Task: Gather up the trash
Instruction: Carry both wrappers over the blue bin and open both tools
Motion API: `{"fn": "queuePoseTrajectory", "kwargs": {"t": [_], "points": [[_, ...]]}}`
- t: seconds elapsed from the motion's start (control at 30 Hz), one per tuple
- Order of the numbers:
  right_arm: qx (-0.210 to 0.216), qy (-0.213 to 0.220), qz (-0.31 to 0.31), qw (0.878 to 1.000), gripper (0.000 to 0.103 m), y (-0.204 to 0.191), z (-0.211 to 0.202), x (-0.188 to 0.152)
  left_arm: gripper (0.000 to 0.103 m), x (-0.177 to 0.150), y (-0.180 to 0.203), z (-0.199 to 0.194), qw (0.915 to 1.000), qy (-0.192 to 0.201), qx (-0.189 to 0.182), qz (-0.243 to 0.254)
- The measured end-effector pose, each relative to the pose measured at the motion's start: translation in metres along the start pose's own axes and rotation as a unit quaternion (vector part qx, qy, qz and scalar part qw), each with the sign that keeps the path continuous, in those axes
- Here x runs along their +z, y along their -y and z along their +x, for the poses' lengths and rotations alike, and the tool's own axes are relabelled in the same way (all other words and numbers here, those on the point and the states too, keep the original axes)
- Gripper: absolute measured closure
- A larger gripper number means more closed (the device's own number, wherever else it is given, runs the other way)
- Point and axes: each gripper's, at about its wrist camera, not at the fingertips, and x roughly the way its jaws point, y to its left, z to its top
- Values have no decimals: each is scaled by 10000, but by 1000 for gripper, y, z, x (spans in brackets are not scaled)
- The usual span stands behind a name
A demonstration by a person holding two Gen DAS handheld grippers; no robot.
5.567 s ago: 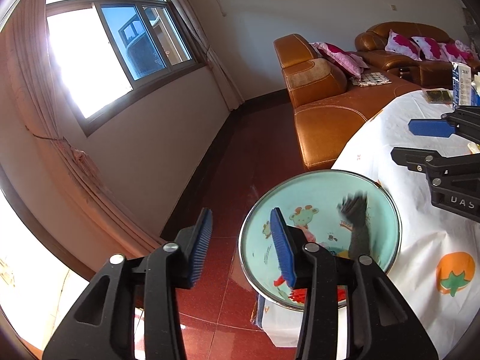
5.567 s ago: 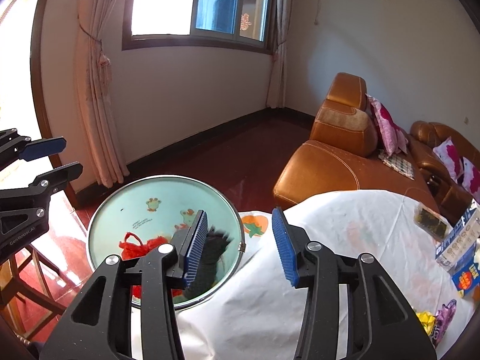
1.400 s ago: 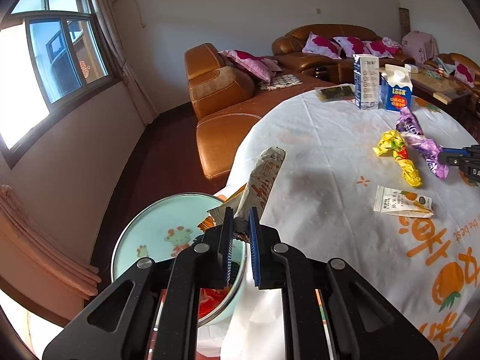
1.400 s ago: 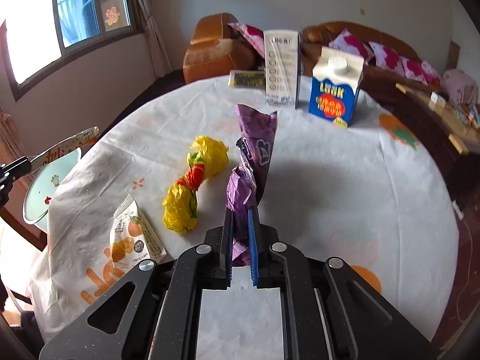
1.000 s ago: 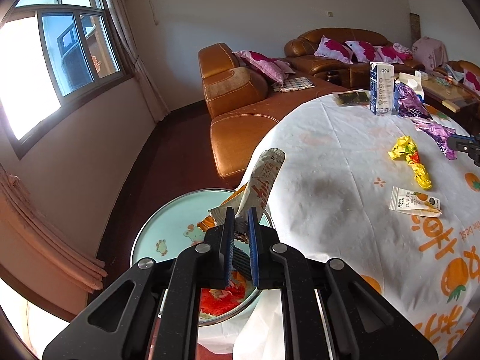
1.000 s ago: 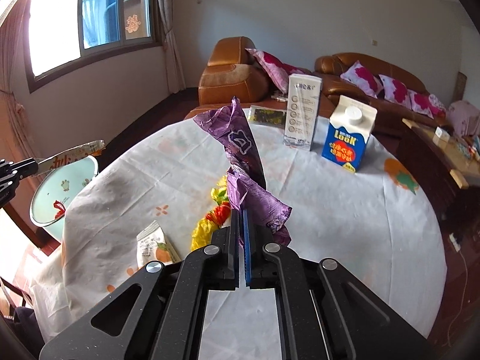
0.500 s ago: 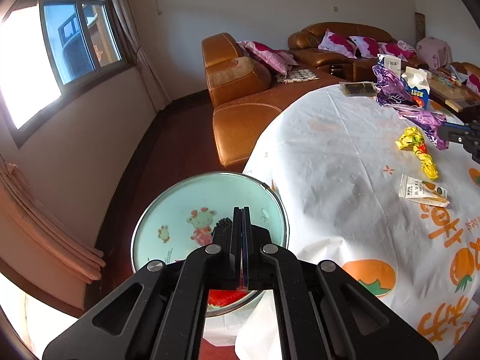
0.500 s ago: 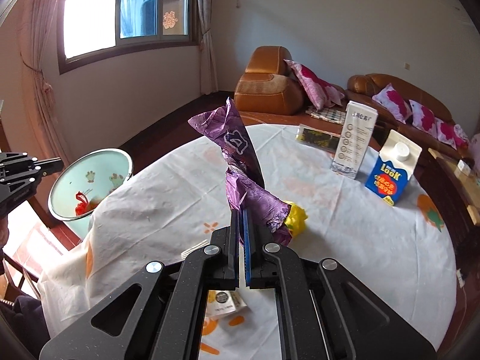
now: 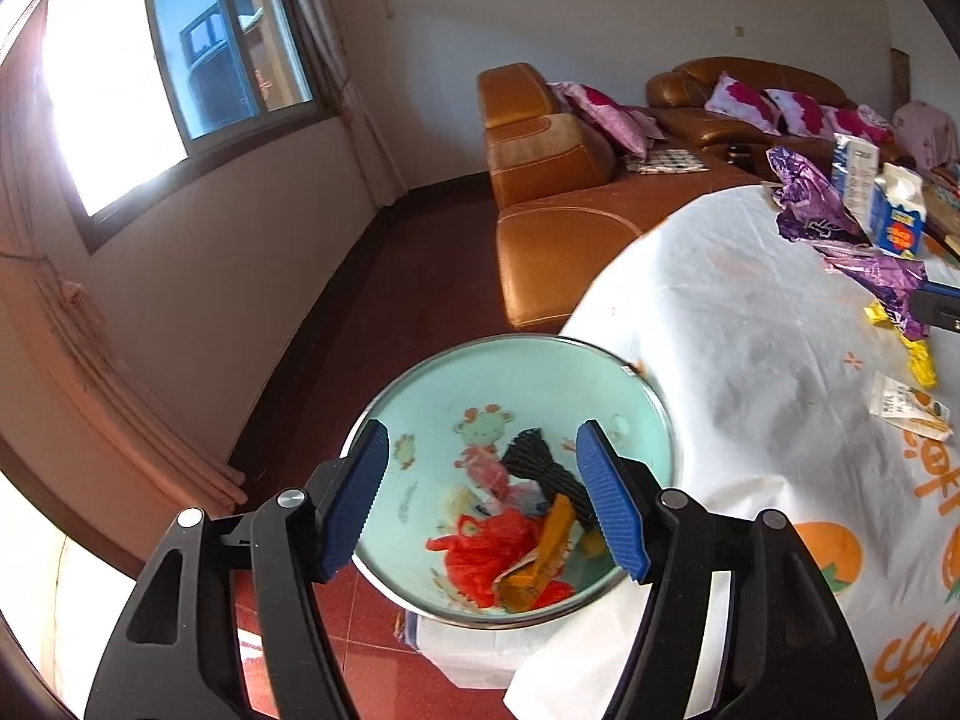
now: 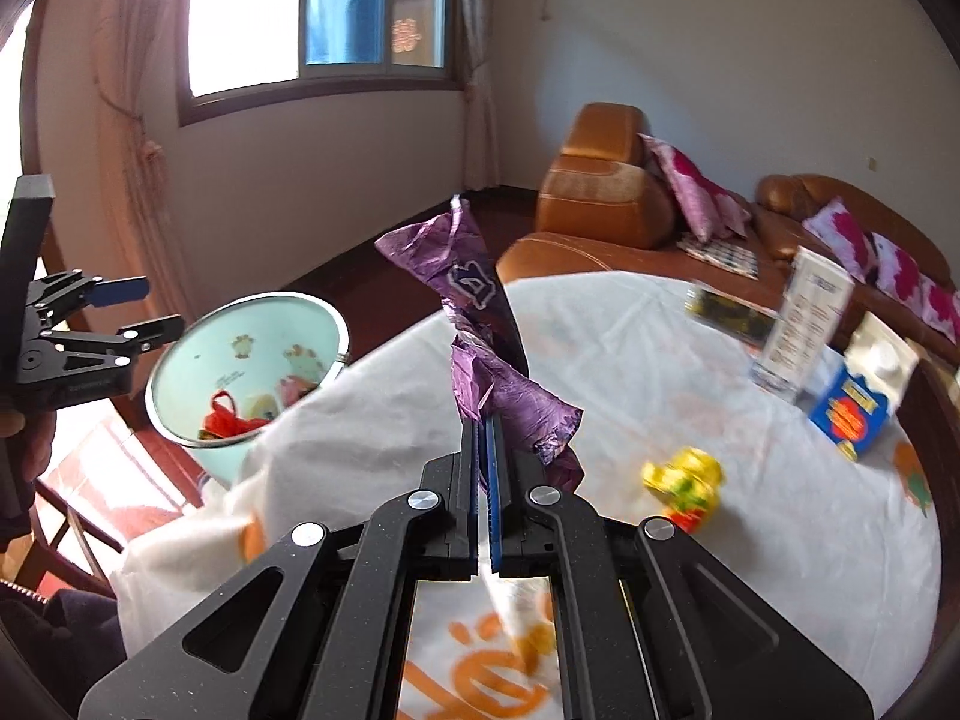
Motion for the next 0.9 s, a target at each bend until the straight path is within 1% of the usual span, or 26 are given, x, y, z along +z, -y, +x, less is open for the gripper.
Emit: {"fn": "queuePoseTrajectory", "kwargs": {"t": [0.07,0.17,0.2,0.23,0.27,0.5,0.7,0.9], "points": [[111,9,-142,9998,100,-13,7,7,38,-1,-7,2,9999,-52,-3,-100],[280,-22,-249,9993,100,-27,18,15,37,-3,-16,7,9997,-108,101,-184],[349,-40,-301,9989,100,-33,23,19,35,-3,-19,9,9996,-143,128,-222],[379,-52,-347,9987,100,-37,26,21,31,-4,-20,10,9994,-166,163,-247],[415,-68,-398,9983,100,-41,30,23,30,-5,-23,11,9992,-187,208,-273],[669,-174,-842,9941,100,-75,57,39,29,-8,-41,18,9978,-302,382,-456],[803,-228,-1040,9911,100,-96,72,42,27,-9,-49,19,9971,-287,478,-513],[879,-297,-1198,9885,99,-110,83,44,26,-12,-54,22,9965,-338,546,-530]]}}
